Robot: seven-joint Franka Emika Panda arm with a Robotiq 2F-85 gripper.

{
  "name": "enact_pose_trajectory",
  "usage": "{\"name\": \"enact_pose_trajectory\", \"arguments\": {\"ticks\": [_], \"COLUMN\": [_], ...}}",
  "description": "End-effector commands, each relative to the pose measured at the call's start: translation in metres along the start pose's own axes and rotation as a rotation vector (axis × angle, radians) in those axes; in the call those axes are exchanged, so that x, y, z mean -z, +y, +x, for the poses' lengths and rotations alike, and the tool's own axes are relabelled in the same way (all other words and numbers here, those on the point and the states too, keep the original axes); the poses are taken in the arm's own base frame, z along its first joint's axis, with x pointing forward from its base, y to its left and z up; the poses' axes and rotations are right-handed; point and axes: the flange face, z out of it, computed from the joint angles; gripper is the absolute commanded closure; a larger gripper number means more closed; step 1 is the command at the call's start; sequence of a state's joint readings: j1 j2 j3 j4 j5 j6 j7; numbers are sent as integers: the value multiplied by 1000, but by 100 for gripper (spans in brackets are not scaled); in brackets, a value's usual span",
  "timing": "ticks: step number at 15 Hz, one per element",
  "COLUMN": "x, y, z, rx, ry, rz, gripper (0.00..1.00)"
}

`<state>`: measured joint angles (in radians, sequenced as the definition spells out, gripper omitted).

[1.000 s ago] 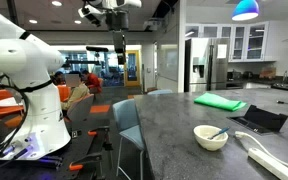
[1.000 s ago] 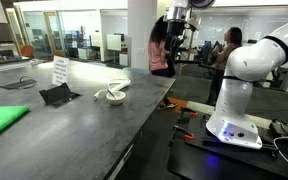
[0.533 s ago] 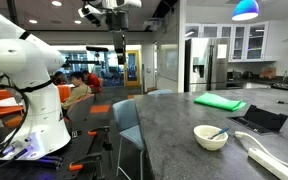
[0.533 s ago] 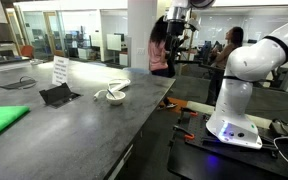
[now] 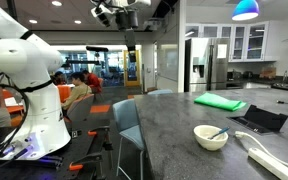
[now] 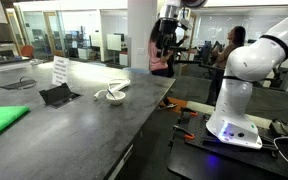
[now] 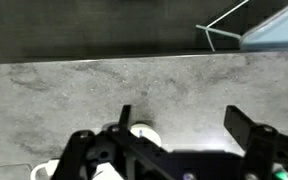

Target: Pick the marker from the bowl and put it on the table

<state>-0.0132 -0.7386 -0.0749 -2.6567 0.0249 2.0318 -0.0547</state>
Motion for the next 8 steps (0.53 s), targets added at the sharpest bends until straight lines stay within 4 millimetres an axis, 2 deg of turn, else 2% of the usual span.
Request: {"name": "enact_pose_trajectory", "arguments": {"ticks": [1,5,8], "x": [-21,-62,-103], "y": [-4,-1,6], "z": [59,131,178], "rx": [16,15,5], "ry": [-31,14,33], "rz": [-20,-34,-55], "gripper": [0,0,0]}}
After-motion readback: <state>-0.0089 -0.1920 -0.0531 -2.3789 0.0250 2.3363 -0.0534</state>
